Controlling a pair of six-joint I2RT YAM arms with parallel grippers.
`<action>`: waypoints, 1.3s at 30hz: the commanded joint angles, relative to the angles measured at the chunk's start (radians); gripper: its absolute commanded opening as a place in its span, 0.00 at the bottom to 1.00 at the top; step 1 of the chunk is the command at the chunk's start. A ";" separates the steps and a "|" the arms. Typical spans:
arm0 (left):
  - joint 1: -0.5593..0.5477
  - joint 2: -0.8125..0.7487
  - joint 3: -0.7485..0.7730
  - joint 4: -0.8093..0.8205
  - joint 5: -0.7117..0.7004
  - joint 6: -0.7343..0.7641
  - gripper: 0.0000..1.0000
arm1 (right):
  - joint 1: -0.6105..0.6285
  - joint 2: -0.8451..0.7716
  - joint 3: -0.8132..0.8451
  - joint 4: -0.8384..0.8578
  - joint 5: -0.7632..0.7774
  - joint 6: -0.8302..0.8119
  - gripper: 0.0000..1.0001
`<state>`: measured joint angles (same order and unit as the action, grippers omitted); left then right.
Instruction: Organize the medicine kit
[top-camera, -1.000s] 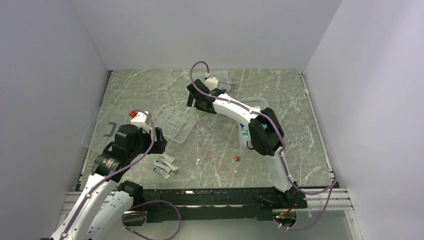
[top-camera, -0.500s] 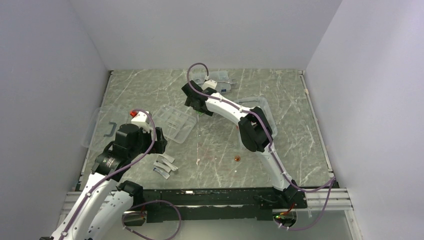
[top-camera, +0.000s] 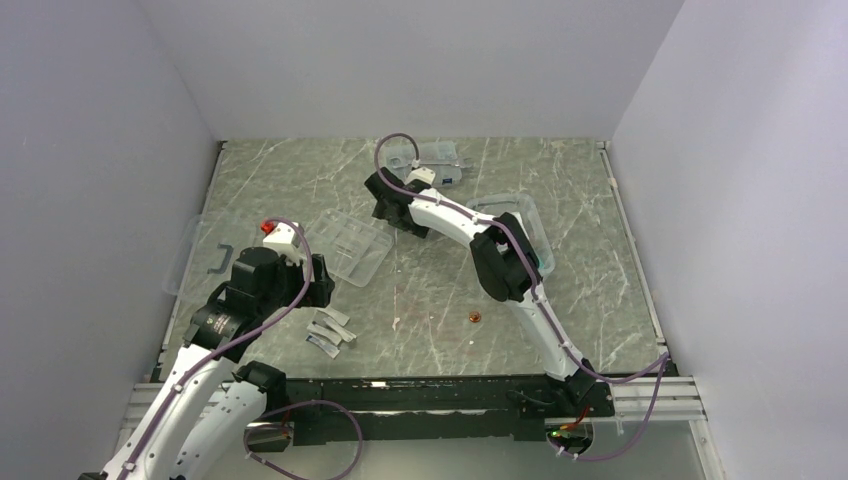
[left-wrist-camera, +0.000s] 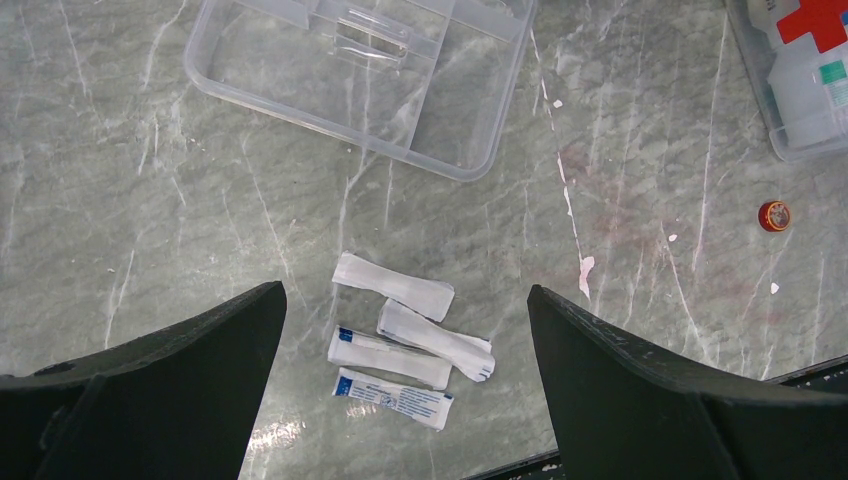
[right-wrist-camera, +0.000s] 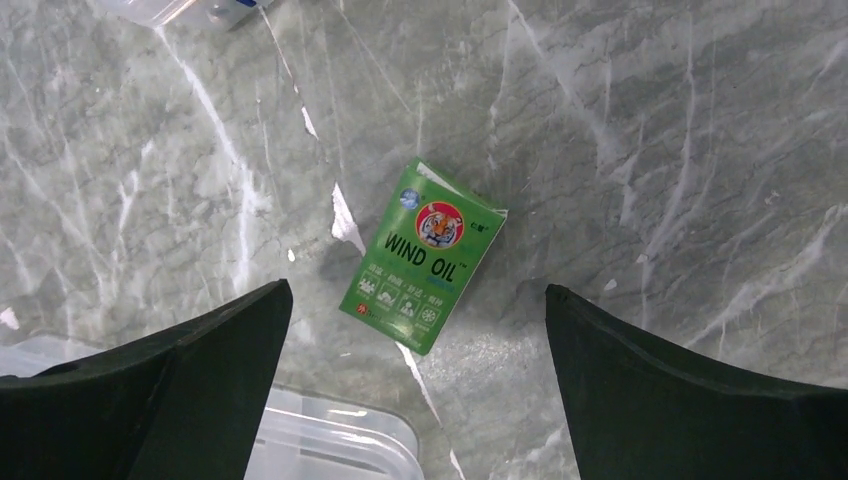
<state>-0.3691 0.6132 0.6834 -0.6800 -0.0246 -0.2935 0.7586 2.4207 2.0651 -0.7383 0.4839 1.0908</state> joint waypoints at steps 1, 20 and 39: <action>-0.001 0.000 0.041 0.006 0.003 -0.001 0.99 | -0.022 0.026 0.034 -0.021 -0.012 0.034 1.00; -0.001 -0.003 0.040 0.007 0.009 0.002 0.99 | -0.042 0.046 -0.007 0.052 -0.065 -0.022 0.77; -0.001 0.004 0.041 0.010 0.015 0.004 0.99 | -0.060 0.017 -0.072 0.131 -0.123 -0.189 0.47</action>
<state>-0.3691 0.6132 0.6834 -0.6800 -0.0231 -0.2932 0.7071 2.4310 2.0342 -0.6048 0.4118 0.9543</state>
